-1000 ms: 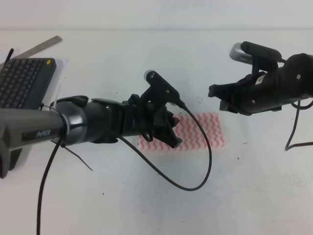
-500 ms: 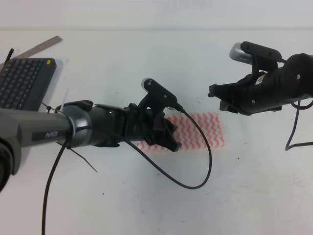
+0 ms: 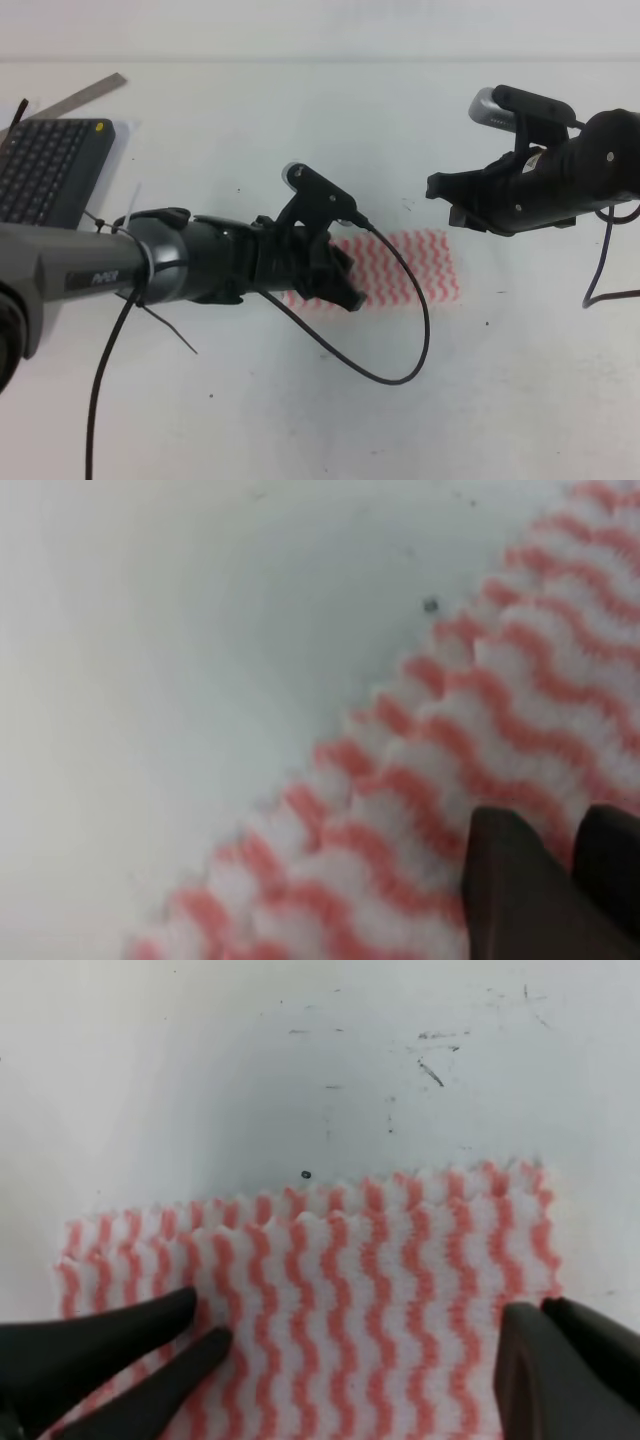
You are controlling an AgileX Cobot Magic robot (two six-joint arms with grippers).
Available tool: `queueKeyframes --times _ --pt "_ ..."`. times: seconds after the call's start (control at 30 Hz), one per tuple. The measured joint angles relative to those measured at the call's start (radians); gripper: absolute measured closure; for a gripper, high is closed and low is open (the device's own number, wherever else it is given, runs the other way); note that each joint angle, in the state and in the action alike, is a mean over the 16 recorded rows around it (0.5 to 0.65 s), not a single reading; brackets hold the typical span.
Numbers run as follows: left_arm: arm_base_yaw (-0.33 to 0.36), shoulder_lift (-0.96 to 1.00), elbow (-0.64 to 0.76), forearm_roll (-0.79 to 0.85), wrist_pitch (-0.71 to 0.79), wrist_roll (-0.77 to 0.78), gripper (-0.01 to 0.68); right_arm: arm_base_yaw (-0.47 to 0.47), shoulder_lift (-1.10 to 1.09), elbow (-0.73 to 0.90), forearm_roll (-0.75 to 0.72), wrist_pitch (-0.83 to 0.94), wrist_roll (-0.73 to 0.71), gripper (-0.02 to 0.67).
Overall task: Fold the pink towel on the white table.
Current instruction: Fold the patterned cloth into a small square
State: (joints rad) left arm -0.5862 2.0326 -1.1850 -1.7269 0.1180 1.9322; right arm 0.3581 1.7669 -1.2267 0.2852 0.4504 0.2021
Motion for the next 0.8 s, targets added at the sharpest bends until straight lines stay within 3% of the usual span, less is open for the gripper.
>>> queueKeyframes --times 0.8 --pt "-0.002 -0.04 0.042 0.007 -0.037 -0.002 0.541 0.0 0.001 0.0 0.0 0.006 0.0 0.667"
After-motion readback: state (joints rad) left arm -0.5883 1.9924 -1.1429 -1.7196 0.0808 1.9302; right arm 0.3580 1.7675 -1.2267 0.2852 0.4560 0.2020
